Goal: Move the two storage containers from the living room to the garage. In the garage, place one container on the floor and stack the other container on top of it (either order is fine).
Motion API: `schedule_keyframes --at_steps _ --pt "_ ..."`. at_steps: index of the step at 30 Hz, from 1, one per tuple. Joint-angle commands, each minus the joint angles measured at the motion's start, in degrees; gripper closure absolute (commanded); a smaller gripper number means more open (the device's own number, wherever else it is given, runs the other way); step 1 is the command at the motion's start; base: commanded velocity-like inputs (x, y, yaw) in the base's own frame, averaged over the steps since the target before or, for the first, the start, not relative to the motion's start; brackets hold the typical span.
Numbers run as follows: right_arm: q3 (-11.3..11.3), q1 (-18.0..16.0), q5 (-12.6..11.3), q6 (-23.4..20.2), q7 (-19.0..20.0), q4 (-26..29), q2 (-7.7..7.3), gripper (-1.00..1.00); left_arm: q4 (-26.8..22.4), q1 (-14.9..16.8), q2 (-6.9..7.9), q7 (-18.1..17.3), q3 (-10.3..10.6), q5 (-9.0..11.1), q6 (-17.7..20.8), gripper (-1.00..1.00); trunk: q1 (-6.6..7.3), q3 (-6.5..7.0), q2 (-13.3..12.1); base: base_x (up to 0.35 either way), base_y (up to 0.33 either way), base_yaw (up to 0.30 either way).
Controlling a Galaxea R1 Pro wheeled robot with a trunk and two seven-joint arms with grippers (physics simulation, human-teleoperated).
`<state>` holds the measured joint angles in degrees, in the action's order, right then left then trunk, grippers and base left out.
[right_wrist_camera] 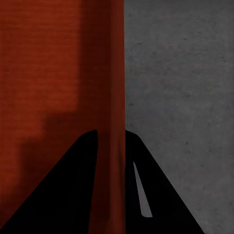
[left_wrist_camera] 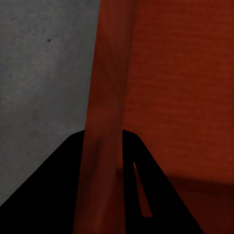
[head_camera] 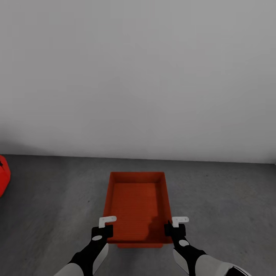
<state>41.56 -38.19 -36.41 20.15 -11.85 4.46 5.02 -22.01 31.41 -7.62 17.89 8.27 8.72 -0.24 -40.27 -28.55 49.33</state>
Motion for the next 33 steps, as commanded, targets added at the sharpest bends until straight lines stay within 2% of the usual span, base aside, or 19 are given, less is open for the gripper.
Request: schedule_keyframes --at_steps 1,33 --pt "-2.4 0.0 -0.5 0.4 0.1 0.0 -0.45 1.00 -0.1 0.1 2.00 0.8 -2.6 0.3 0.0 1.00 -0.23 -0.24 0.5 0.000 0.000 0.000" --pt "-2.4 0.0 -0.5 0.4 0.1 0.0 -0.45 1.00 -0.1 0.1 2.00 0.9 -2.6 0.2 0.0 1.00 -7.26 -5.98 13.3 0.000 0.000 0.000"
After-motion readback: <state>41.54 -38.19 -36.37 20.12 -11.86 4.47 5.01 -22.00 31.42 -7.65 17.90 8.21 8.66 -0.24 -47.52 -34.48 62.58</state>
